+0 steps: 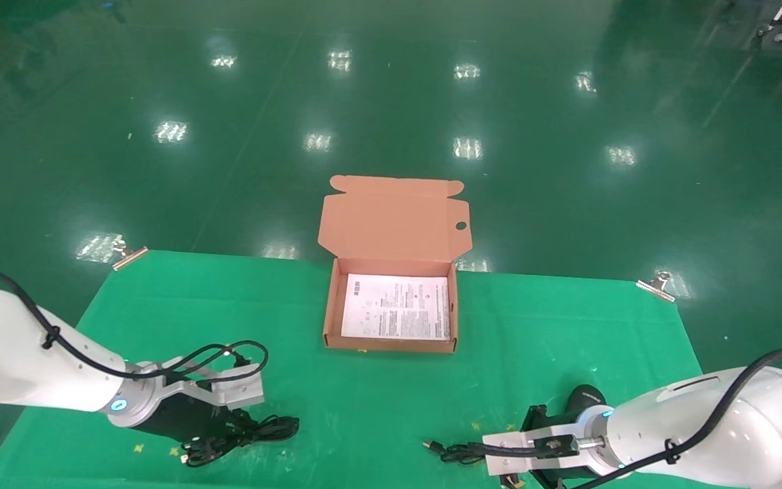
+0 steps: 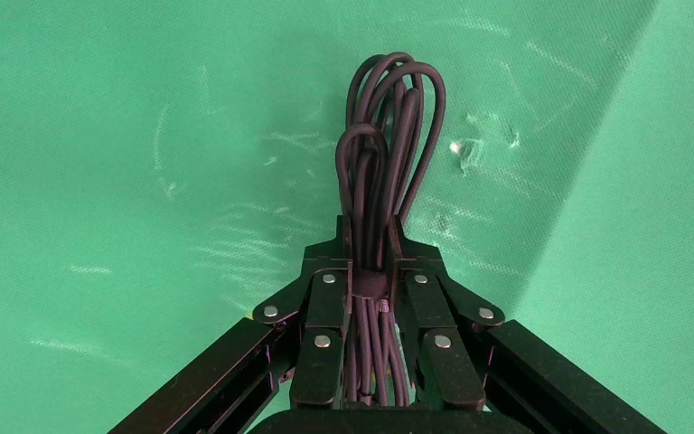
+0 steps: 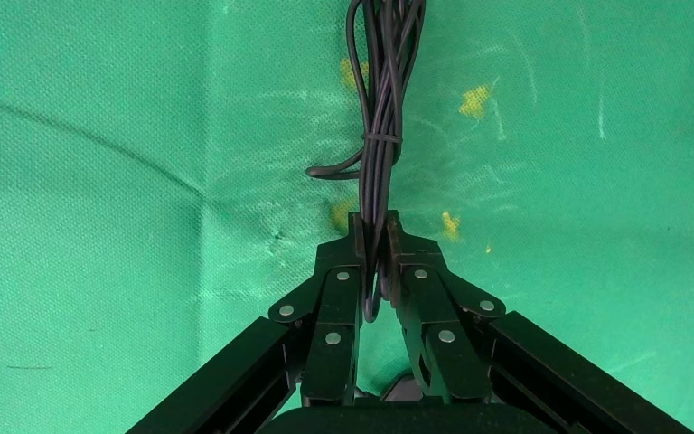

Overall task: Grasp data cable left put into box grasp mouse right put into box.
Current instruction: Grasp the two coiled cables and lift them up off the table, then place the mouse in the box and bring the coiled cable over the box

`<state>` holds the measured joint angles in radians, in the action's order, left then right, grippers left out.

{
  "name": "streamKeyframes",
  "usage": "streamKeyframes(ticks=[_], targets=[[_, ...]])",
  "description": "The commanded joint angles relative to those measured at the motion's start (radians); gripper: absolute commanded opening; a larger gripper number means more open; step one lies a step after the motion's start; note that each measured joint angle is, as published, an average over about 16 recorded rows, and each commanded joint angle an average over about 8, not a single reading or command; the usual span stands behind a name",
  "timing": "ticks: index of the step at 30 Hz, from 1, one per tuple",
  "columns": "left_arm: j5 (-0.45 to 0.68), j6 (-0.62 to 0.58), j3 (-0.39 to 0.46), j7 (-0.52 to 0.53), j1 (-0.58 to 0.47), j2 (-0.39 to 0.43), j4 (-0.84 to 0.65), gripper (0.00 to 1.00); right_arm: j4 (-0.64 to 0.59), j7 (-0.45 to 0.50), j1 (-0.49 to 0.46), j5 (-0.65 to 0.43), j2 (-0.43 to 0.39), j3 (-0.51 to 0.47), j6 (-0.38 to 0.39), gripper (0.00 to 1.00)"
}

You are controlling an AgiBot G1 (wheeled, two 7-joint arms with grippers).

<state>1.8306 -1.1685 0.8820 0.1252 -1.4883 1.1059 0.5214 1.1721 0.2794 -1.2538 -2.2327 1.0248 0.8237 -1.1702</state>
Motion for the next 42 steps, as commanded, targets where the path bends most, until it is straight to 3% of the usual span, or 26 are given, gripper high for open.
streamKeyframes(ticks=[1,11,20,33,42], targets=[[0.000,-0.003,0.001,-0.003,-0.001,0.000,-0.005,0.00,-0.002,-0.001,-0.001,0.001,0.000,0.000,-0.002,0.00],[0.064,-0.042,0.001,0.045,-0.085,-0.139,0.344,0.00,0.142,0.104,-0.098,0.060,-0.124,-0.122,0.006,0.00],[0.162,0.010,-0.009,0.122,-0.147,-0.166,0.596,0.00,0.148,0.104,-0.244,0.086,-0.072,-0.188,0.077,0.00],[0.240,0.130,-0.025,0.114,-0.249,-0.048,0.540,0.00,-0.061,0.021,-0.397,0.108,0.141,-0.199,0.227,0.00],[0.240,0.143,-0.028,0.091,-0.283,-0.018,0.480,0.00,-0.166,-0.069,-0.439,0.158,0.215,-0.200,0.273,0.00]])
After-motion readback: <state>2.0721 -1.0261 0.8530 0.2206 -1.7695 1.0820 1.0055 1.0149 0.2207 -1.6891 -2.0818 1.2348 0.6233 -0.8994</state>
